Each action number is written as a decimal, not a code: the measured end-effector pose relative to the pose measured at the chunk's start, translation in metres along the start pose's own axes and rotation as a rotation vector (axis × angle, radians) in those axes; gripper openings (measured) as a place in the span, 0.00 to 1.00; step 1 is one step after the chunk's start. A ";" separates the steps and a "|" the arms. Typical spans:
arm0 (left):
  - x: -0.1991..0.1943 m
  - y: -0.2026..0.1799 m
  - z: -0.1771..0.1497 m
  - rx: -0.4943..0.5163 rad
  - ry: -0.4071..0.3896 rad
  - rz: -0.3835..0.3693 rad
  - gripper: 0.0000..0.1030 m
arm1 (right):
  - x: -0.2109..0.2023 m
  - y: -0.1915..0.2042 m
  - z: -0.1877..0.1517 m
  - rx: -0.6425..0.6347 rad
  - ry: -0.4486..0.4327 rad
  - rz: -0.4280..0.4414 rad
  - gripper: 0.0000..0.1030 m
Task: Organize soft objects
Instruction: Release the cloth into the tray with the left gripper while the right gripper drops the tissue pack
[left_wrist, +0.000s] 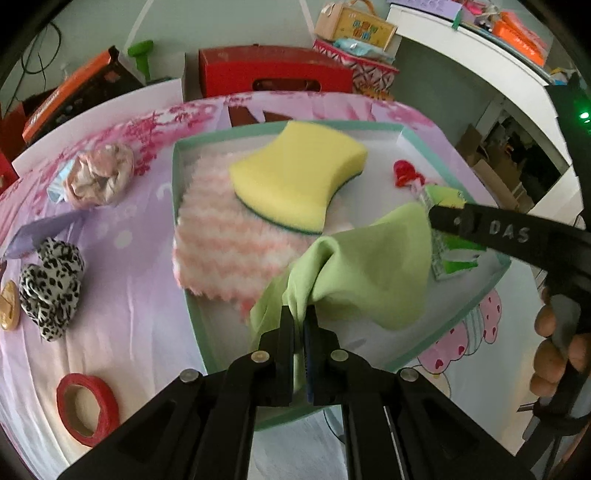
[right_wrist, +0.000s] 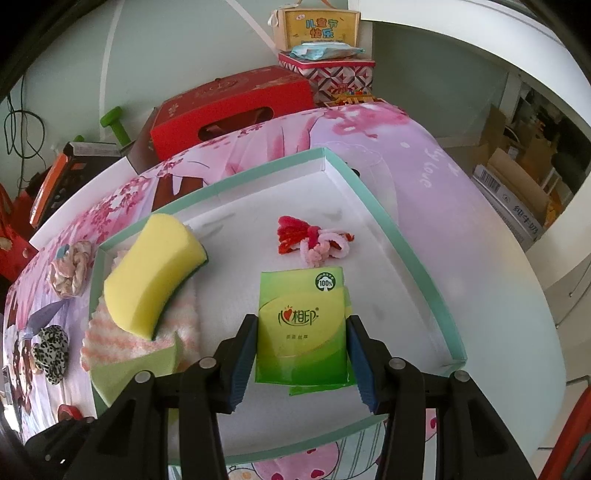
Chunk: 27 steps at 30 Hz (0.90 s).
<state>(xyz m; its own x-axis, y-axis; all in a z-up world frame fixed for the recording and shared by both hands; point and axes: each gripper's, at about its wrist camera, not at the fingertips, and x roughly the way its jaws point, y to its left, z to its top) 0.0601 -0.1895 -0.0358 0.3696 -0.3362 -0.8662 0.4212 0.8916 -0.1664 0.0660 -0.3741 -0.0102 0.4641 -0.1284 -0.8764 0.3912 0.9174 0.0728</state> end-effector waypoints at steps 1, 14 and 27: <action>0.001 0.000 -0.001 0.002 0.004 0.005 0.04 | 0.000 0.000 0.000 0.000 0.000 0.000 0.49; -0.006 -0.003 0.001 -0.009 0.025 -0.025 0.41 | -0.008 -0.001 0.002 0.036 -0.030 0.035 0.62; -0.046 0.008 0.008 -0.018 -0.082 -0.012 0.65 | -0.014 -0.007 0.005 0.059 -0.051 0.033 0.77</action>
<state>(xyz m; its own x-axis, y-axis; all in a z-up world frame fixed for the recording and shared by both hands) 0.0528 -0.1691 0.0064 0.4315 -0.3696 -0.8230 0.4111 0.8926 -0.1853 0.0608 -0.3811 0.0036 0.5165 -0.1187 -0.8480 0.4208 0.8977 0.1306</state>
